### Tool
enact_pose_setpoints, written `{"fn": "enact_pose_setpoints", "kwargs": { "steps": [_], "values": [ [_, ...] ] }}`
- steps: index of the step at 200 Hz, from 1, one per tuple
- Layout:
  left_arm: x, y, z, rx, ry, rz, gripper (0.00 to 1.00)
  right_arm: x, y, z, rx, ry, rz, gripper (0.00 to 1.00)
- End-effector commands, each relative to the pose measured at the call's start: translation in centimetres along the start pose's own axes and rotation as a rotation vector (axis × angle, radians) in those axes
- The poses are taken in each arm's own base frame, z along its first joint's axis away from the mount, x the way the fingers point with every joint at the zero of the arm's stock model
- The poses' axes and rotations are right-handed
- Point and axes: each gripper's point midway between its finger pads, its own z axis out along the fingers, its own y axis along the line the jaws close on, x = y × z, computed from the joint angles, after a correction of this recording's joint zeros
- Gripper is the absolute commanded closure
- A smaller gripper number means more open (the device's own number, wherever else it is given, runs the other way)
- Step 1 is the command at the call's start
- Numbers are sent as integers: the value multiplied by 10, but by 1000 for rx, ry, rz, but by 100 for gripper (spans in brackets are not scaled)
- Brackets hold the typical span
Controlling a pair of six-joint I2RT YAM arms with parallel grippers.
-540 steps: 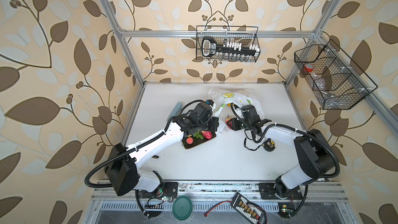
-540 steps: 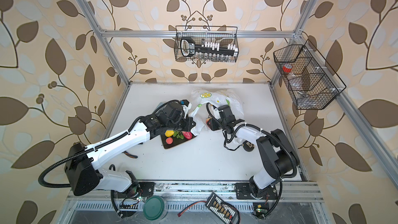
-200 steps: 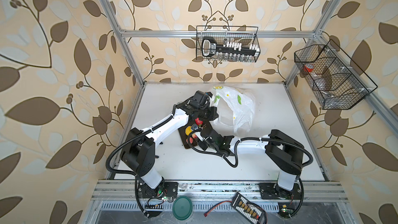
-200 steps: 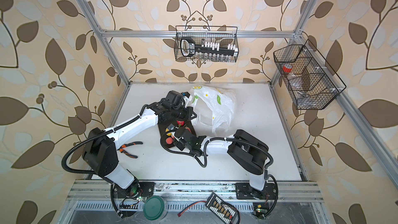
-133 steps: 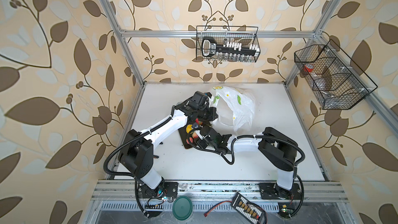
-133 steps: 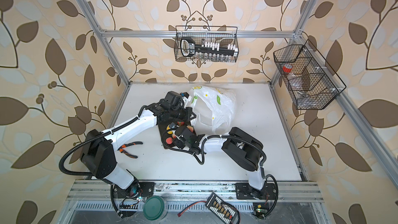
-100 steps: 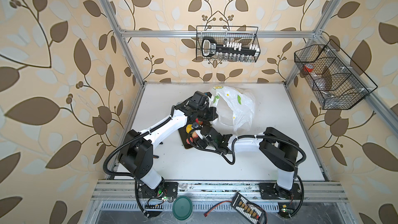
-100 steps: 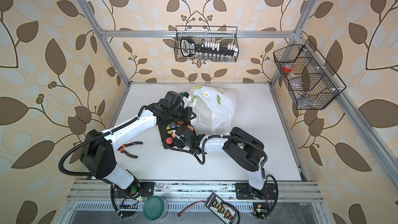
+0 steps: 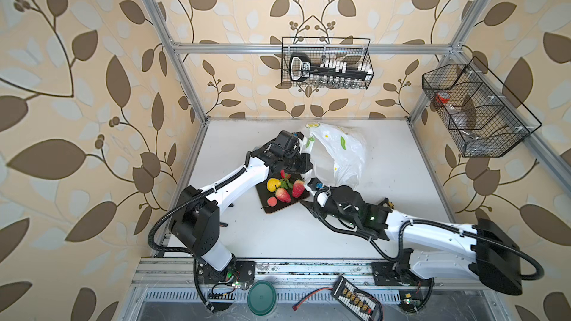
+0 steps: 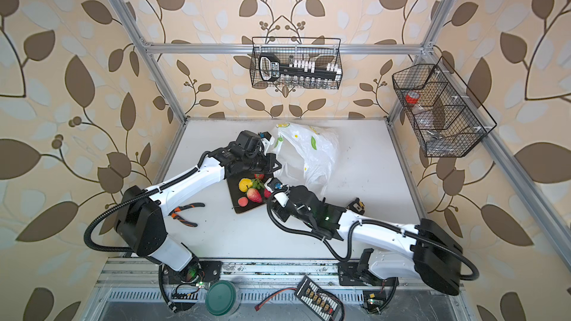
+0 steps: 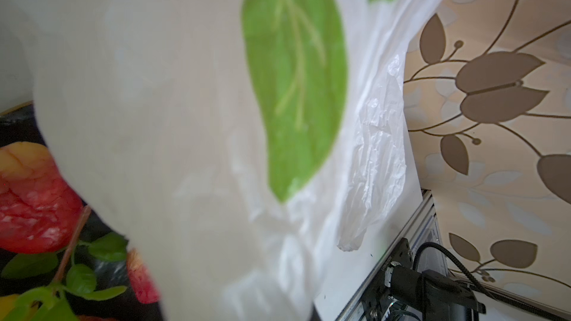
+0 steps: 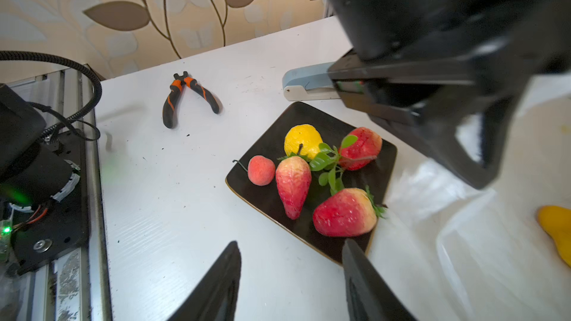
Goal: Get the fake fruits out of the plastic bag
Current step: 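Move the open right gripper back into the bag opening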
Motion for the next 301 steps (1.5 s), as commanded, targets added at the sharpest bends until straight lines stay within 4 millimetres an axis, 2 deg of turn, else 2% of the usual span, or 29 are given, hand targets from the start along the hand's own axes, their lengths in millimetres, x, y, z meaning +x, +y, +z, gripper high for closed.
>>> {"fn": "enact_pose_setpoints", "kwargs": {
  "steps": [1, 30, 58, 85, 97, 100, 106, 130, 157, 199, 218, 255, 301],
  "values": [
    [-4, -14, -11, 44, -31, 27, 100, 16, -29, -21, 122, 54, 4, 50],
    [-2, -14, -12, 47, -29, 29, 100, 10, -78, -41, 280, 30, 41, 55],
    [1, -13, -14, 44, -28, 32, 100, -1, -121, -41, 364, 21, 74, 61],
    [2, -13, -17, 44, -30, 36, 100, -21, -130, -23, 343, 14, 0, 62],
    [2, -14, -19, 46, -33, 39, 100, -24, -130, -11, 328, 27, -41, 63],
    [2, -14, -19, 45, -33, 38, 100, -22, -138, -9, 343, 39, -42, 63],
    [2, -15, -20, 47, -33, 39, 100, -22, -141, -3, 345, 52, -61, 64],
    [3, -16, -24, 46, -37, 43, 100, -8, -151, 23, 350, 132, -128, 67],
    [2, -17, -29, 39, -49, 48, 100, 22, -164, 46, 356, 244, -194, 71],
    [5, -19, -32, 40, -56, 49, 100, 52, -166, 66, 328, 333, -218, 71],
    [4, -22, -32, 49, -59, 51, 100, 70, -176, 72, 361, 406, -205, 69],
    [5, -24, -32, 53, -60, 53, 100, 86, -196, 67, 464, 489, -132, 65],
    [10, -28, -29, 59, -50, 59, 100, 112, -218, 49, 546, 598, -41, 58]
  ]
}}
